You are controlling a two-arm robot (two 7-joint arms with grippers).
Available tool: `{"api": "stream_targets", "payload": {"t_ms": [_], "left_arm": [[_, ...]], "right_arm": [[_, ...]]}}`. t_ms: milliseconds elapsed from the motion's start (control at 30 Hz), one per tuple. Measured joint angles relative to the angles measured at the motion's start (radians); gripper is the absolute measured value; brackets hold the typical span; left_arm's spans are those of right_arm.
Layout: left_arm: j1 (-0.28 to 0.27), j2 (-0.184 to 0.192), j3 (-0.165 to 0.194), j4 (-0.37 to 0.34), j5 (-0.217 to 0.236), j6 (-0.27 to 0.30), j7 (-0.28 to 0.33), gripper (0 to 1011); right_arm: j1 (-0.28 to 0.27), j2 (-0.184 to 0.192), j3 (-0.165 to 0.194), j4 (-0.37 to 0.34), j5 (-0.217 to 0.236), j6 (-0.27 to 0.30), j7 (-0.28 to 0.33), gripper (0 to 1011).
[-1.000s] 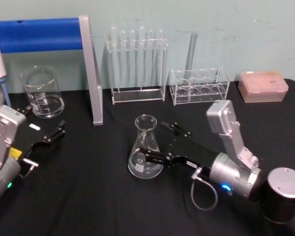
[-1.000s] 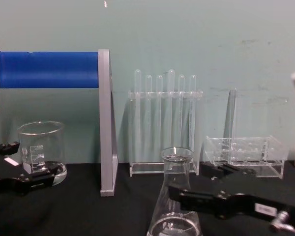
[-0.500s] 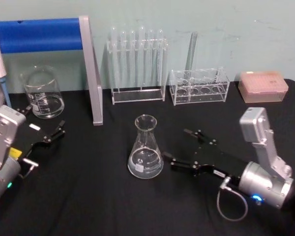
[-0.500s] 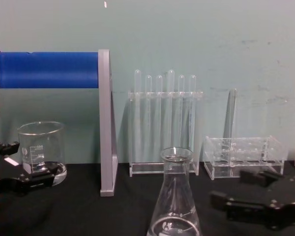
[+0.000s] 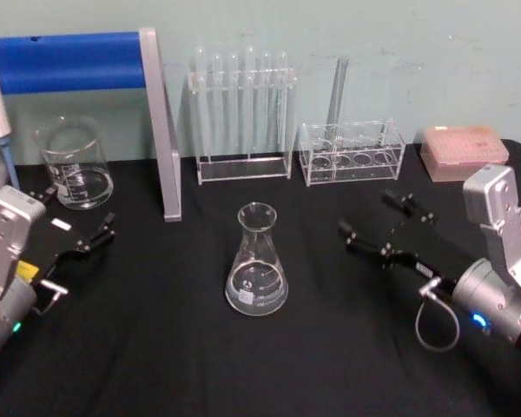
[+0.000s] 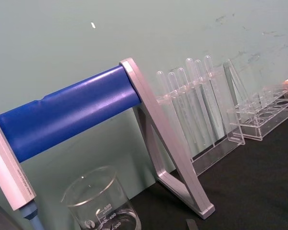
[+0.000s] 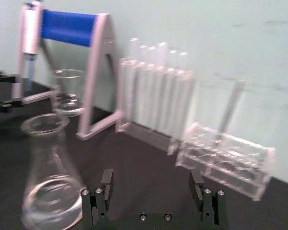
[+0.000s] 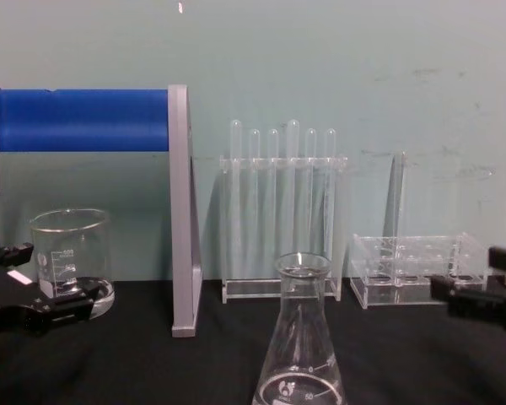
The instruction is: Grasp the erlenmeyer flask with one hand, shake it three times, then place it back.
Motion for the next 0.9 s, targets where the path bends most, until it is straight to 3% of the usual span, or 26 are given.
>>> {"api": "stream_targets", "payload": {"t_ms": [267, 600, 900], "left_arm": [[0.000, 0.000, 0.000, 0.000, 0.000, 0.000, 0.000, 1001], [0.000, 0.000, 0.000, 0.000, 0.000, 0.000, 0.000, 1001], [0.000, 0.000, 0.000, 0.000, 0.000, 0.000, 0.000, 1001]], "right_arm": [[0.065, -0.071, 0.013, 0.096, -0.113, -0.027, -0.123, 1002], [0.151, -0.164, -0.014, 0.245, -0.287, -0.076, -0.281, 1002], [0.191, -0.199, -0.035, 0.323, -0.373, -0.096, -0.319, 1003]]}}
